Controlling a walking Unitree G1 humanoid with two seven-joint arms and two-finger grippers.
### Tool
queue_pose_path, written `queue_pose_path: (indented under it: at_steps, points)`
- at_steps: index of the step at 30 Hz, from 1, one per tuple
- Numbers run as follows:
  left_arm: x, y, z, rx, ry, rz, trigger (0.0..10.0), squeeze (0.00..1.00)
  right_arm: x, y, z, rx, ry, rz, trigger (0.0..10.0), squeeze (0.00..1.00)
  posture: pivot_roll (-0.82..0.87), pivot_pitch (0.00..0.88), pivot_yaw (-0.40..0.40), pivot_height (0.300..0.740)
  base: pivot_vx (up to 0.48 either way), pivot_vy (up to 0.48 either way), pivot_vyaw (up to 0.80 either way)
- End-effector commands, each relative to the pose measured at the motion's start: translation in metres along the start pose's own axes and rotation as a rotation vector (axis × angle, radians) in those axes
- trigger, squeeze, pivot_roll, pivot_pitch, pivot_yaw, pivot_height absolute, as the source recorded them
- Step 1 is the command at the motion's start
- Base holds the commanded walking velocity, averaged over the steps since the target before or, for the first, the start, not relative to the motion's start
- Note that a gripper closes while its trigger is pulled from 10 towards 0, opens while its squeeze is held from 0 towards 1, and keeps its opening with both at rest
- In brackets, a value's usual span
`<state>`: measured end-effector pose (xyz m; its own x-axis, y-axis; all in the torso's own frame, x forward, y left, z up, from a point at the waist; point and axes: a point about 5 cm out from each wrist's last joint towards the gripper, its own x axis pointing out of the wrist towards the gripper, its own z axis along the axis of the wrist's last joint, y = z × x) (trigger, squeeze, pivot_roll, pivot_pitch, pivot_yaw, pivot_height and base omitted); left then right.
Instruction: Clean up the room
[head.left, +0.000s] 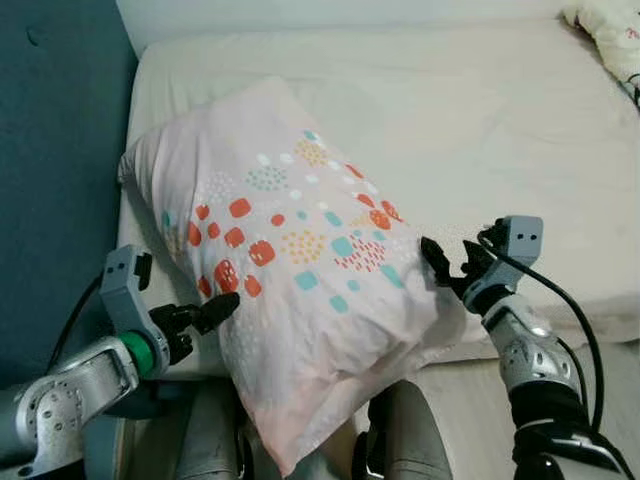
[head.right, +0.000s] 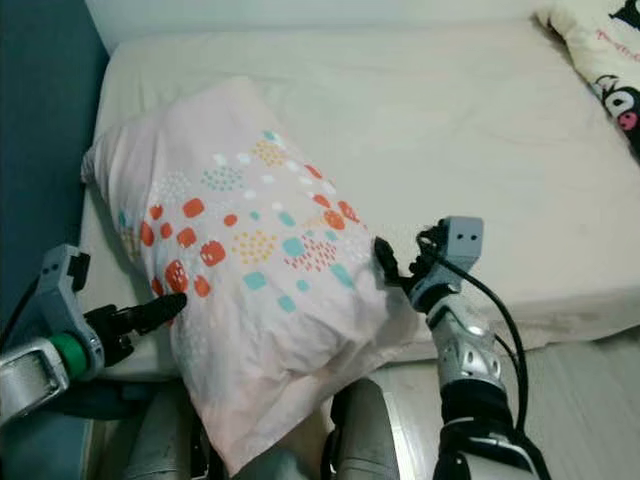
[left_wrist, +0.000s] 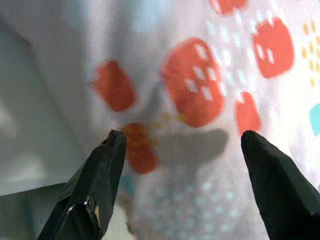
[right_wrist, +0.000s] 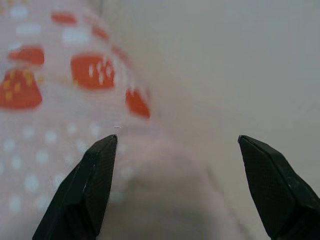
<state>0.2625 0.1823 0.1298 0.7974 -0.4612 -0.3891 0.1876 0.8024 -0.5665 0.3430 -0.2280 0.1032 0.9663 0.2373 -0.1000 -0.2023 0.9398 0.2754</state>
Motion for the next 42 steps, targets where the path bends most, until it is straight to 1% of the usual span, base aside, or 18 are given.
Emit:
queue_pose_path:
  at_steps: [1,4,5,6,7,10,11,13,15,16,17,18,19,20,21,29,35,42]
  points:
    - [0.004,0.002,-0.007,-0.009,0.034,0.019,10.0,1.0,-0.001,0.0,-0.011,0.048,0.049,0.023,10.0,0.0,0.12,0.172,0.061,0.605,0.0,0.0,0.0]
    - [0.011,-0.002,-0.009,0.004,0.053,0.017,10.0,1.0,0.001,0.004,-0.016,0.072,0.076,0.059,10.0,0.0,0.12,0.173,0.061,0.605,0.0,0.0,0.0]
    - [0.019,-0.003,-0.011,0.023,0.063,0.036,10.0,0.0,0.003,0.008,-0.021,0.075,0.117,0.076,10.0,0.0,0.11,0.171,0.06,0.605,0.0,0.0,0.0]
    - [0.019,-0.003,-0.011,0.023,0.063,0.036,10.0,0.0,0.003,0.008,-0.021,0.075,0.117,0.076,10.0,0.0,0.11,0.171,0.06,0.605,0.0,0.0,0.0]
    - [0.029,-0.006,-0.015,0.034,0.076,0.056,10.0,0.0,0.005,0.012,-0.027,0.082,0.156,0.103,10.0,0.0,0.12,0.172,0.058,0.605,0.0,0.0,0.0]
    - [0.053,-0.005,-0.028,0.109,0.098,0.206,10.0,0.0,0.008,0.021,-0.039,0.061,0.26,0.16,10.0,0.0,0.12,0.172,0.055,0.605,0.0,0.0,0.0]
    - [0.053,-0.005,-0.028,0.109,0.098,0.206,10.0,0.0,0.008,0.021,-0.039,0.061,0.26,0.16,10.0,0.0,0.12,0.172,0.055,0.605,0.0,0.0,0.0]
    - [0.065,-0.002,-0.035,0.128,0.107,0.291,10.0,0.0,0.009,0.024,-0.043,0.028,0.307,0.179,10.0,0.0,0.11,0.173,0.054,0.605,0.0,0.0,0.0]
    - [0.065,-0.002,-0.035,0.128,0.107,0.291,10.0,0.0,0.009,0.024,-0.043,0.028,0.307,0.179,10.0,0.0,0.11,0.173,0.054,0.605,0.0,0.0,0.0]
    - [0.072,-0.006,-0.04,0.108,0.119,0.287,10.0,0.0,0.009,0.026,-0.046,0.007,0.348,0.193,10.0,0.0,0.1,0.171,0.053,0.605,0.0,0.0,0.0]
    - [0.072,-0.006,-0.04,0.108,0.119,0.287,10.0,0.0,0.009,0.026,-0.046,0.007,0.348,0.193,10.0,0.0,0.1,0.171,0.053,0.605,0.0,0.0,0.0]
    - [0.077,-0.014,-0.044,0.08,0.132,0.248,10.0,0.0,0.009,0.027,-0.049,-0.002,0.38,0.211,9.6,0.0,0.1,0.172,0.049,0.605,0.0,0.0,0.0]
    - [0.08,-0.021,-0.047,0.059,0.142,0.206,4.7,0.0,0.008,0.028,-0.052,-0.011,0.413,0.227,2.5,0.0,0.1,0.171,0.048,0.605,0.0,0.0,0.0]
    - [0.08,-0.021,-0.047,0.059,0.142,0.206,4.7,0.0,0.008,0.028,-0.052,-0.011,0.413,0.227,2.5,0.0,0.1,0.171,0.048,0.605,0.0,0.0,0.0]
    - [0.08,-0.028,-0.049,0.018,0.155,0.156,0.0,0.0,0.008,0.03,-0.054,0.001,0.438,0.254,0.0,0.0,0.1,0.17,0.047,0.605,0.0,0.0,0.0]
    - [0.075,-0.028,-0.048,-0.075,0.168,0.154,0.0,0.0,0.01,0.031,-0.051,0.045,0.419,0.255,0.0,0.0,0.11,0.159,0.046,0.605,0.0,0.0,0.0]
    - [0.076,-0.027,-0.048,-0.072,0.183,0.17,0.0,0.0,0.011,0.029,-0.049,0.06,0.398,0.235,0.0,0.0,0.11,0.152,0.052,0.605,0.0,0.0,0.0]
    - [0.075,-0.024,-0.045,-0.064,0.191,0.202,0.0,0.0,0.013,0.029,-0.044,0.128,0.34,0.232,0.0,0.0,0.11,0.146,0.057,0.605,0.0,0.0,0.0]
